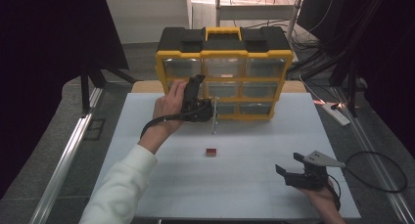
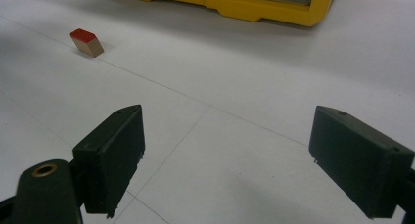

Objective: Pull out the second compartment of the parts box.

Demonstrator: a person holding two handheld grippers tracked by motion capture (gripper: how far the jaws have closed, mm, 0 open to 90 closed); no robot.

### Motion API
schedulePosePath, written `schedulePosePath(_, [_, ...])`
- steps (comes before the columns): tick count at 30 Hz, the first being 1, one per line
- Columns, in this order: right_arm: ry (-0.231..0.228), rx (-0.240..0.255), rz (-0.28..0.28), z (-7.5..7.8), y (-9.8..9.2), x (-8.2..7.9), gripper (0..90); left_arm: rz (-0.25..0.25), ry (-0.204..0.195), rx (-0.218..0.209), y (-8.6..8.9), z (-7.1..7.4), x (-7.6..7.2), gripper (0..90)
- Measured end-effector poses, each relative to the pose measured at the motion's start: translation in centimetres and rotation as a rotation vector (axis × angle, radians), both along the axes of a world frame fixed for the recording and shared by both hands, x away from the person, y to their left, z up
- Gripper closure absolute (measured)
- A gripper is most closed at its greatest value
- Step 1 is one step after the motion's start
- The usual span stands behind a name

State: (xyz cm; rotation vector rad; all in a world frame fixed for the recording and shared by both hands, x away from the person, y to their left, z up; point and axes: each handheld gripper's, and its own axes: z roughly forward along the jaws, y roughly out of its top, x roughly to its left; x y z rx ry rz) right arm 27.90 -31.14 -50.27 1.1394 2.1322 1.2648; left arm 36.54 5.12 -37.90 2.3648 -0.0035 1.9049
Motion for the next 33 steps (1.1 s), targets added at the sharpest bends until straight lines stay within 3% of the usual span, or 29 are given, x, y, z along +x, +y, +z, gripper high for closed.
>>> schedulePosePath(18, [0.003,0.001,0.001,0.0,0.0,0.1,13.8,0.003,-0.003,-0.016,-0.1,1.0,0.8,6.9])
schedulePosePath(33, [0.002,0.005,0.002,0.0,-0.1,0.0,13.8,0.002,-0.012,-0.005,-0.9,1.7,1.7,7.0])
